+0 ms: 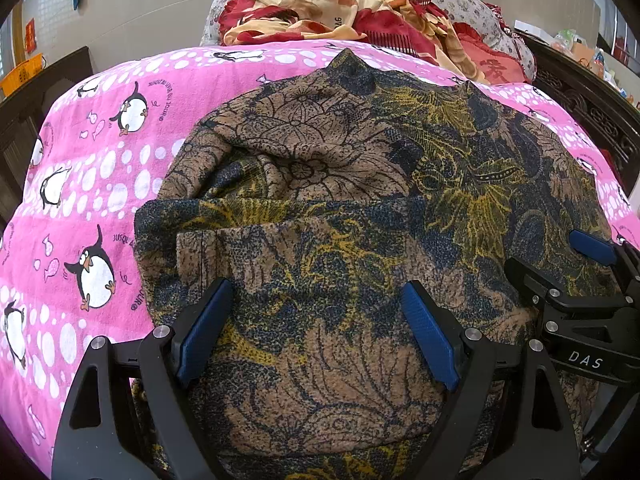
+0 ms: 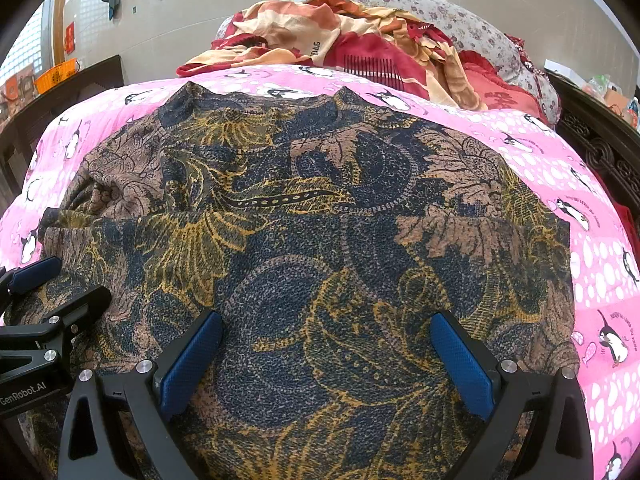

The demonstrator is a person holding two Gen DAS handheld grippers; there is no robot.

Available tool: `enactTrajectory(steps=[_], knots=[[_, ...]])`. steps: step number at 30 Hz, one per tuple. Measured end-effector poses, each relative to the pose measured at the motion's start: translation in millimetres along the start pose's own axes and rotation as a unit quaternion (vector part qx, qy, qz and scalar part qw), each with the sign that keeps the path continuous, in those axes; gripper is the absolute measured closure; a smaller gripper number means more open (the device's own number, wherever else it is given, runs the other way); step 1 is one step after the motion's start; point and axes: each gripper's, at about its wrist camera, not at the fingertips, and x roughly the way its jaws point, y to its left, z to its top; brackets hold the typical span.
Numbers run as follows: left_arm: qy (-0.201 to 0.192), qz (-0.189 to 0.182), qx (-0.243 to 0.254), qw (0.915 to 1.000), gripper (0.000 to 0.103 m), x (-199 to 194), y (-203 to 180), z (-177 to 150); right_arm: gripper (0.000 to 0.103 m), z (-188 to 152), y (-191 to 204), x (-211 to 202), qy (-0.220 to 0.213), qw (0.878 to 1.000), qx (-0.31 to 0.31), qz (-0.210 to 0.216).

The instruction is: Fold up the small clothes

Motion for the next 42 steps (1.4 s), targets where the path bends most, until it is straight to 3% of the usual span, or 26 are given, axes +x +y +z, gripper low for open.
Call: enactTrajectory(steps=[23, 26, 28, 31, 34, 36, 38, 40, 42], knots=[[0.002, -0.001, -0.003, 1.0000, 0.015, 0.3, -1.0, 0.7, 0.000, 1.3, -1.8, 0.8, 0.005, 1.000, 0.003, 0.008], [0.017, -0.010, 0.007, 0.9998, 0.015, 0.3, 1.2, 3.4, 0.000, 4.0, -7.2, 0.4, 0.030, 0.999, -0.015, 0.028], [0.049, -0.029, 0.029, 0.9980, 0.015, -4.0, 4.6, 7.5, 0.000, 1.1, -20.0, -5.8, 0.046, 0.997, -0.018, 0.052], [0.066, -0.029, 0.062, 0.9954, 0.015, -26.0, 4.6, -5.3, 0.000, -18.1, -45.5, -26.6, 0.062, 0.994, -0.026, 0.081], [0.067, -0.017, 0.118, 0.9905, 0.015, -49.5, -0.3, -40.3, 0.000, -52.5, -68.9, -50.9, 0.076, 0.992, -0.030, 0.092], [0.087, -0.025, 0.109, 0.9899, 0.015, -62.5, 9.0, -61.0, 0.000, -80.1, -74.5, -63.2, 0.102, 0.989, -0.047, 0.092], [0.100, -0.064, 0.061, 0.9911, 0.014, -83.2, 30.7, -83.2, 0.000, -106.8, -69.6, -89.0, 0.097, 0.989, -0.093, 0.066], [0.105, -0.069, 0.074, 0.9893, 0.015, -103.8, 38.4, -103.0, 0.000, -132.1, -66.8, -114.8, 0.108, 0.988, -0.100, 0.055], [0.110, -0.057, 0.112, 0.9860, 0.014, -129.3, 45.7, -128.7, 0.000, -152.6, -71.8, -136.6, 0.115, 0.988, -0.069, 0.070]])
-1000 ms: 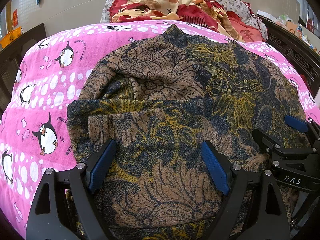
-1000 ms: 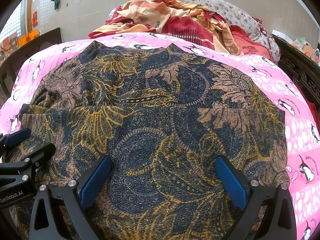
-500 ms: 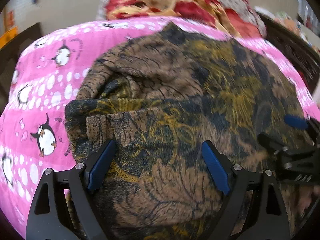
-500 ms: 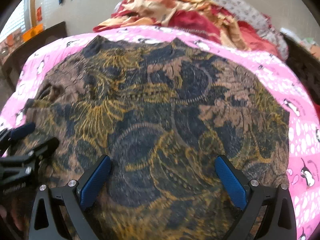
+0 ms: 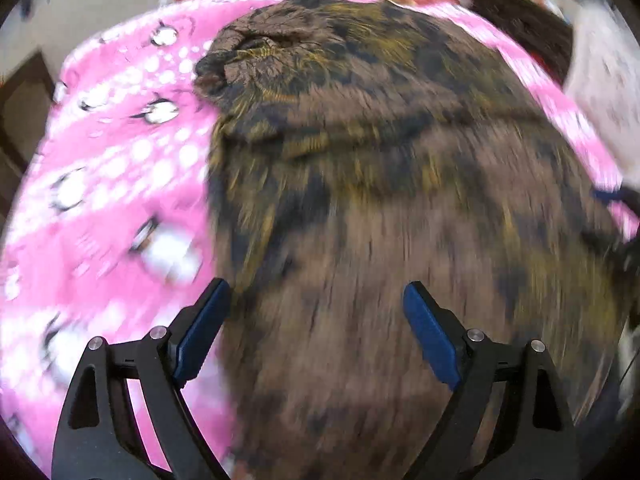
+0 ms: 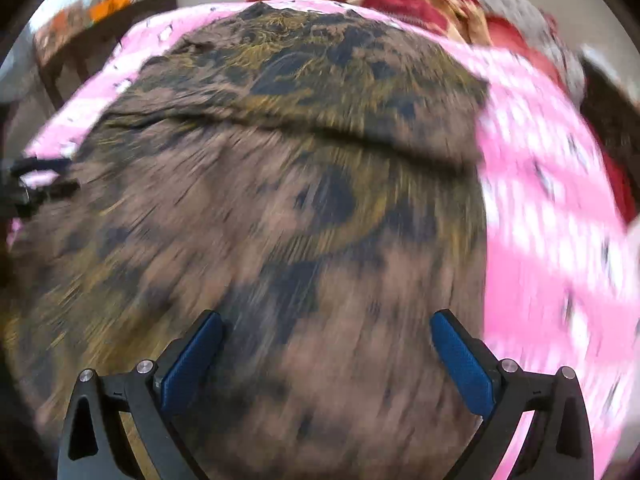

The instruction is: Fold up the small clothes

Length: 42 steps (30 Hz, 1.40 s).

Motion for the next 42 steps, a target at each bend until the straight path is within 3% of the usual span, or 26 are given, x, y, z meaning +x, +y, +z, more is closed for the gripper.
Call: enactTrajectory(steps=[2, 7, 11, 14, 17, 19, 25, 30, 36, 38, 40, 42], knots=[[0.022, -0.014, -0.005, 0.9996, 0.014, -10.1, 8.0, -25.2, 0.000, -29.7, 3.1, -16.8, 0.002, 1.000, 0.015, -0.003], [0.029, -0.059, -0.011, 0.9977, 0.014, -50.8, 22.7, -82.8, 0.000, -80.5, 7.5, -49.2, -0.019, 1.000, 0.018, -0.010], [0.027, -0.109, 0.025, 0.9934, 0.010, -69.0, 5.2, -108.5, 0.000, -98.5, 3.1, -62.0, -0.057, 0.997, 0.043, 0.020], [0.022, -0.133, 0.019, 0.9907, 0.010, -74.1, 6.9, -111.2, 0.007, -97.7, -4.3, -70.5, -0.092, 0.992, 0.076, 0.043], [0.021, -0.201, -0.044, 0.9784, 0.008, -65.8, 25.2, -103.6, 0.007, -100.8, -14.5, -87.5, -0.140, 0.983, 0.099, 0.068], [0.022, -0.232, -0.059, 0.9705, 0.008, -57.0, 26.2, -91.7, 0.007, -104.1, -20.6, -96.0, -0.160, 0.979, 0.098, 0.078], [0.053, -0.308, -0.071, 0.9473, 0.008, -56.3, 20.3, -83.8, 0.007, -115.8, -36.4, -105.1, -0.156, 0.978, 0.093, 0.107], [0.044, -0.293, -0.096, 0.9503, 0.023, -53.1, 31.8, -86.0, 0.010, -139.1, -55.7, -95.7, -0.145, 0.962, 0.126, 0.195], [0.037, -0.255, -0.072, 0.9635, 0.025, -51.6, 19.7, -83.3, 0.009, -148.9, -70.3, -81.3, -0.149, 0.940, 0.161, 0.262], [0.033, -0.251, -0.077, 0.9645, 0.025, -51.2, 20.7, -83.2, 0.010, -149.6, -76.0, -80.2, -0.151, 0.930, 0.168, 0.290], [0.031, -0.250, -0.077, 0.9647, 0.025, -50.6, 22.6, -84.0, 0.010, -150.0, -79.0, -76.8, -0.142, 0.912, 0.174, 0.344], [0.029, -0.252, -0.079, 0.9641, 0.025, -49.8, 22.2, -83.5, 0.010, -149.7, -77.9, -73.0, -0.129, 0.907, 0.167, 0.365]])
